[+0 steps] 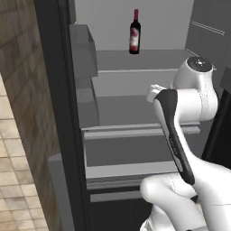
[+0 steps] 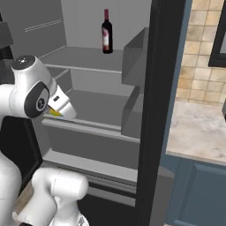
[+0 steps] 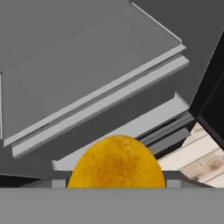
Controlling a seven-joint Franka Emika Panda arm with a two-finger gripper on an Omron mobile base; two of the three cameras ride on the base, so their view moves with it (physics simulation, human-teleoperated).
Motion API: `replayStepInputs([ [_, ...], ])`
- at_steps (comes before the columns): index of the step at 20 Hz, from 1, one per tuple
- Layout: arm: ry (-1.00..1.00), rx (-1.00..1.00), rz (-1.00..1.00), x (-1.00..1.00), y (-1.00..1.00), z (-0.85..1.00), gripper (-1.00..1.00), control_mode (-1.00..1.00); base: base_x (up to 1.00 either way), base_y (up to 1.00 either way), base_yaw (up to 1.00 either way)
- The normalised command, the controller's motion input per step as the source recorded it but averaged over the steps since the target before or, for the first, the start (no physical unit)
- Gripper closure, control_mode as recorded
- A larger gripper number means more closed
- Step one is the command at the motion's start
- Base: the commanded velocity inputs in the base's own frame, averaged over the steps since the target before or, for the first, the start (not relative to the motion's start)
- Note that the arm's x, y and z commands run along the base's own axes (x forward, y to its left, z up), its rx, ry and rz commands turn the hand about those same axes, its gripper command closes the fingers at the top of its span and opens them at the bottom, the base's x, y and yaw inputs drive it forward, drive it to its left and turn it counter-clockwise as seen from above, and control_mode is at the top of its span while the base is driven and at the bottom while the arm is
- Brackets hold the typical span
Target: Pick the banana and mango from the fridge and place them on the plate next to the blender to make a fruit smoothie.
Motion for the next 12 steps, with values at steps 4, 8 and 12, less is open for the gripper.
replayStepInputs([
  [4, 0.07, 0.0, -0.01, -0.37, 0.0, -0.3, 1.0, 1.0, -0.5, 0.0, -0.01],
  [8, 0.0, 0.0, 0.0, 0.0, 0.0, 0.0, 1.0, 1.0, -1.0, 0.0, -0.06],
  [12, 0.0, 0.0, 0.0, 0.0, 0.0, 0.0, 1.0, 1.0, -1.0, 0.0, -0.16],
])
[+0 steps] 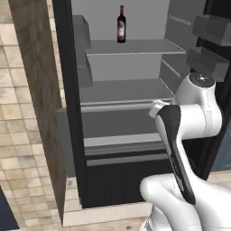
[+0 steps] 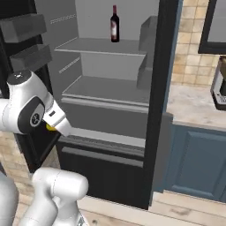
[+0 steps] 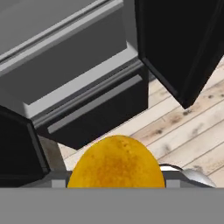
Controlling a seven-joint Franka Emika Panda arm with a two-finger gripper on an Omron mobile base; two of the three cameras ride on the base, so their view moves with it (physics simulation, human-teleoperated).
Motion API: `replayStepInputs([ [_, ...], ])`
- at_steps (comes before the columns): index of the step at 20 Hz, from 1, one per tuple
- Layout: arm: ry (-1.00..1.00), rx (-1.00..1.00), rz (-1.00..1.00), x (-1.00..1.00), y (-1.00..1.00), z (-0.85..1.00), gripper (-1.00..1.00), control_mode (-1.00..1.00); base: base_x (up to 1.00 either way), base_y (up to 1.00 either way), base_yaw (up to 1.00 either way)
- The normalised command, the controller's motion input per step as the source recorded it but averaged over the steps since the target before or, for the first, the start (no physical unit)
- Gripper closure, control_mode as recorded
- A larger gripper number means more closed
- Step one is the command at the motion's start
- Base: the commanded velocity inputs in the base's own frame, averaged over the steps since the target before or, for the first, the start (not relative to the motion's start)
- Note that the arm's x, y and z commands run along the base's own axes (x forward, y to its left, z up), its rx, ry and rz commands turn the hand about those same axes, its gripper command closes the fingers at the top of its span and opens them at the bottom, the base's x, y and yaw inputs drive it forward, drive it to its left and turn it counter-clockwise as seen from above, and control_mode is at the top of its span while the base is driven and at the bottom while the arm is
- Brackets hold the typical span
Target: Pick the banana and mango from the fridge and place them on the plate next to the blender to make a fruit smoothie.
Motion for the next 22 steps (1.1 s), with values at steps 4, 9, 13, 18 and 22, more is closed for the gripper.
replayStepInputs([
  [4, 0.0, 0.0, 0.0, 0.0, 0.0, 0.0, 1.0, 1.0, -1.0, 0.0, -0.41],
  [9, 0.0, 0.0, 0.0, 0.0, 0.0, 0.0, 1.0, 1.0, -0.93, -0.1, -0.6],
  [13, 0.0, 0.0, 0.0, 0.0, 0.0, 0.0, 1.0, 1.0, -0.68, -0.1, -0.73],
  [18, 0.0, 0.0, 0.0, 0.0, 0.0, 0.0, 1.0, 1.0, -0.26, -0.17, -0.8],
  [22, 0.0, 0.0, 0.0, 0.0, 0.0, 0.0, 1.0, 1.0, -0.08, -0.25, -0.8],
])
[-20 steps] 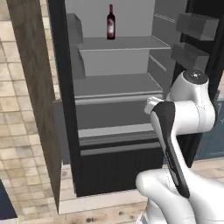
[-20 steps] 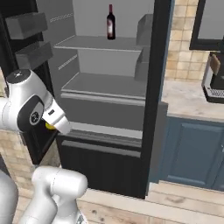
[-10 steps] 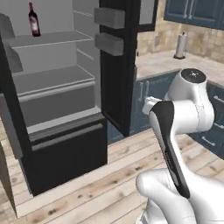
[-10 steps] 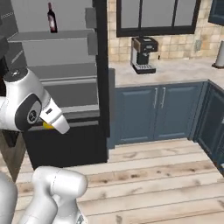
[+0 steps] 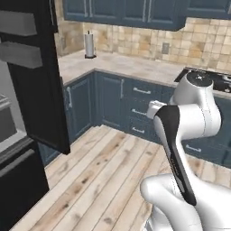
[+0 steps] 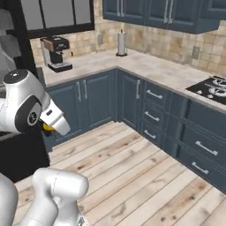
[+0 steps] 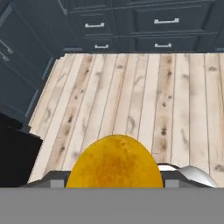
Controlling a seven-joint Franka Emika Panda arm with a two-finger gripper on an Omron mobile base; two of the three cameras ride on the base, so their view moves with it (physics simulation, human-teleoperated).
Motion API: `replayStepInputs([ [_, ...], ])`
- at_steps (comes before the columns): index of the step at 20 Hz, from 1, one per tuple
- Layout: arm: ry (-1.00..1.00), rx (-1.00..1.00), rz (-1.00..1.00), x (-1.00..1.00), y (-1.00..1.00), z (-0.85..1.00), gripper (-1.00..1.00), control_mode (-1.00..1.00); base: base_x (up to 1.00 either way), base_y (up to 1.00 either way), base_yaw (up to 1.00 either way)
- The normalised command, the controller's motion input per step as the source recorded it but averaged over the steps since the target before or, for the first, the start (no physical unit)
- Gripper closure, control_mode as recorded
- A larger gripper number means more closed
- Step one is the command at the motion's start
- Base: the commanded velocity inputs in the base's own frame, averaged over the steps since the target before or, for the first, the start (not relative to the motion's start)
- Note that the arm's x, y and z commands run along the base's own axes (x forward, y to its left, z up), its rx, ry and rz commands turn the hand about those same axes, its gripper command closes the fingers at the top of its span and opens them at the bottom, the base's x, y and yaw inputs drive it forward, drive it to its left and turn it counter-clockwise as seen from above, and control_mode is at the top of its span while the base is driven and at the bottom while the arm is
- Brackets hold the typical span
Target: Pick the banana and mango from the fridge and place them on the plate next to the blender to make a fruit smoothie.
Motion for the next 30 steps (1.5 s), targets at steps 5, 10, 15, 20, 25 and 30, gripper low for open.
replayStepInputs([
  [5, 0.0, 0.0, 0.0, 0.0, 0.0, 0.0, 1.0, 1.0, 0.0, -0.18, -0.78],
  [10, 0.0, 0.0, 0.0, 0.0, 0.0, 0.0, 1.0, 1.0, 0.05, -0.13, -0.73],
  [15, 0.0, 0.0, 0.0, 0.0, 0.0, 0.0, 1.0, 1.0, 0.08, -0.05, -0.73],
  [20, 0.0, 0.0, 0.0, 0.0, 0.0, 0.0, 1.0, 1.0, 0.16, 0.0, -0.74],
  [25, 0.0, 0.0, 0.0, 0.0, 0.0, 0.0, 1.0, 1.0, 0.36, 0.01, -0.71],
  [30, 0.0, 0.0, 0.0, 0.0, 0.0, 0.0, 1.0, 1.0, 0.52, 0.33, -0.67],
])
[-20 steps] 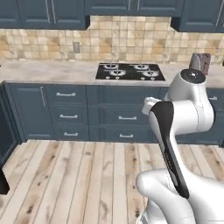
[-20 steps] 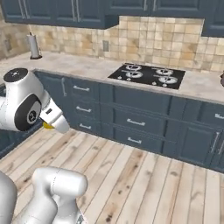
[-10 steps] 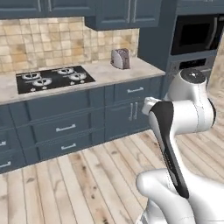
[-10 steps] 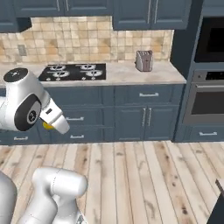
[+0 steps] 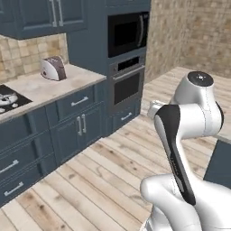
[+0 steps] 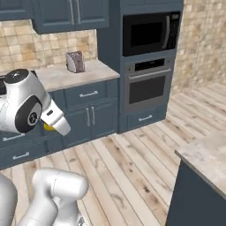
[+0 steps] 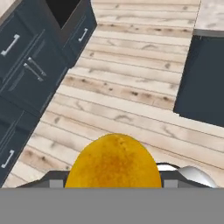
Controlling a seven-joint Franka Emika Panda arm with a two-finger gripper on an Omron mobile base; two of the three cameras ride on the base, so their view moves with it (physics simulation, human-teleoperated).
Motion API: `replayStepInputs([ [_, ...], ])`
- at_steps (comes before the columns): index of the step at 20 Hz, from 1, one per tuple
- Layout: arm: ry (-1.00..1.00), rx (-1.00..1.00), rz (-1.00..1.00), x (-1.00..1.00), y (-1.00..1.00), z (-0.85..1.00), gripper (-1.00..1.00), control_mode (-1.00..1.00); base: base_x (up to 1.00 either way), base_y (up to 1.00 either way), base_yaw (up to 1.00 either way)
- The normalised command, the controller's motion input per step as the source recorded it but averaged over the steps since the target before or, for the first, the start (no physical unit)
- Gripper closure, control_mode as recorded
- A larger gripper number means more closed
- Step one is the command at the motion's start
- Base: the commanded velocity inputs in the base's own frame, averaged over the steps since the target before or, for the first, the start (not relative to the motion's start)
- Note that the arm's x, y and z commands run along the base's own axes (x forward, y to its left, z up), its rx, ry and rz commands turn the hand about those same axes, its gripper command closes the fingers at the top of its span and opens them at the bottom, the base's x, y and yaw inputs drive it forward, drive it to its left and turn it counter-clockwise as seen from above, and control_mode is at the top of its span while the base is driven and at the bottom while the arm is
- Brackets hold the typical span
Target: Pick the banana and mango from the fridge and place them on the plate next to the blender to make a fruit smoothie.
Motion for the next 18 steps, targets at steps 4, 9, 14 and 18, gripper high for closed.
replayStepInputs([
  [4, 0.0, 0.0, 0.0, 0.0, 0.0, 0.0, 1.0, 1.0, 0.75, 0.47, -0.62],
  [9, 0.0, 0.0, 0.0, 0.0, 0.0, 0.0, 1.0, 1.0, 0.9, 0.43, -0.6],
  [14, 0.0, 0.0, 0.0, 0.0, 0.0, 0.0, 1.0, 1.0, 1.0, 0.36, -0.59],
  [18, 0.0, 0.0, 0.0, 0.0, 0.0, 0.0, 1.0, 1.0, 1.0, 0.27, -0.56],
])
